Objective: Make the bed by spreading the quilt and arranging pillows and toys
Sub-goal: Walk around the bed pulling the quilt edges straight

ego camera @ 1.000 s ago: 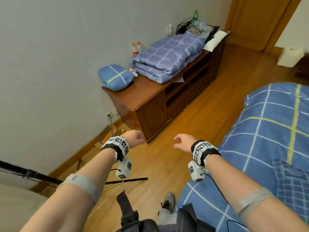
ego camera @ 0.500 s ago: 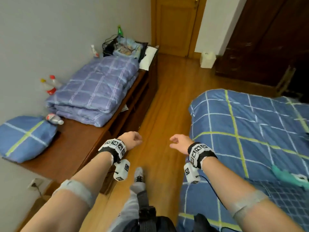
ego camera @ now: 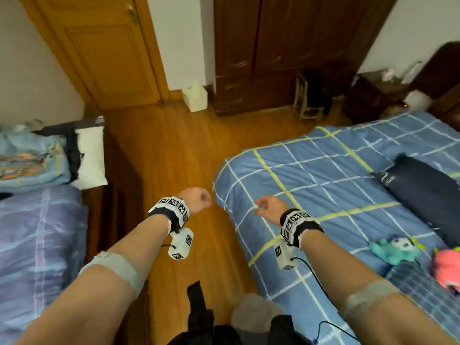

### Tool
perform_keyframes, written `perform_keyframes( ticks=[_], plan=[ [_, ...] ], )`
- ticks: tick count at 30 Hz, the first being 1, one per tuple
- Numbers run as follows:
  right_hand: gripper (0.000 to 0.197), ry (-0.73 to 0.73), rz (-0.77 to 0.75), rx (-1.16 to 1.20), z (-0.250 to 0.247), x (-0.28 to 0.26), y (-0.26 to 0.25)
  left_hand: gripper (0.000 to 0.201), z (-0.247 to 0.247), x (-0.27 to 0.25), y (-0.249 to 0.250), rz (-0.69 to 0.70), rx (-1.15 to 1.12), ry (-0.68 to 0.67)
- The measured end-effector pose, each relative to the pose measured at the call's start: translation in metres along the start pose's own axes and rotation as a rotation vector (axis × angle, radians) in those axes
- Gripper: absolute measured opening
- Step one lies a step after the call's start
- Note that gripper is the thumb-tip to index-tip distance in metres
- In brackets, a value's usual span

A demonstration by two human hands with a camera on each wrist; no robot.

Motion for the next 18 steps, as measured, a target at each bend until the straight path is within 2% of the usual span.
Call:
perform_keyframes(
  ticks=[5, 8, 11, 14, 18],
  plan=[
    [0.046, 0.032, 0.072, 0.036, -0.05, 0.138, -0.021, 0.031, -0.081, 0.164, 0.007, 0.121, 0.091, -0.068],
    [0.044, 0.054, 0.089, 0.071, -0.083, 0.239, -0.047, 0.034, -0.143, 0.251, 0.001, 0.14, 0.11, -0.054],
    [0.044, 0.016, 0.081, -0.018, -0.121, 0.337, -0.093, 0.035, -0.207, 0.327, -0.021, 0.107, 0.084, -0.09],
    [0.043, -0.002, 0.063, -0.079, -0.162, 0.413, -0.147, 0.034, -0.266, 0.4, -0.057, 0.059, -0.011, -0.12],
    [0.046, -0.029, 0.115, -0.104, -0.211, 0.52, -0.183, 0.032, -0.328, 0.512, -0.099, 0.046, -0.059, -0.147]
  ],
)
Point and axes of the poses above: each hand's wrist, its own x-axis towards the middle knuckle, its own z-axis out of the palm, y = z × x, the point moved 4 cm from there along x, towards the middle knuckle, and after that the axes turned 1 degree about x, right-handed, at the moved point
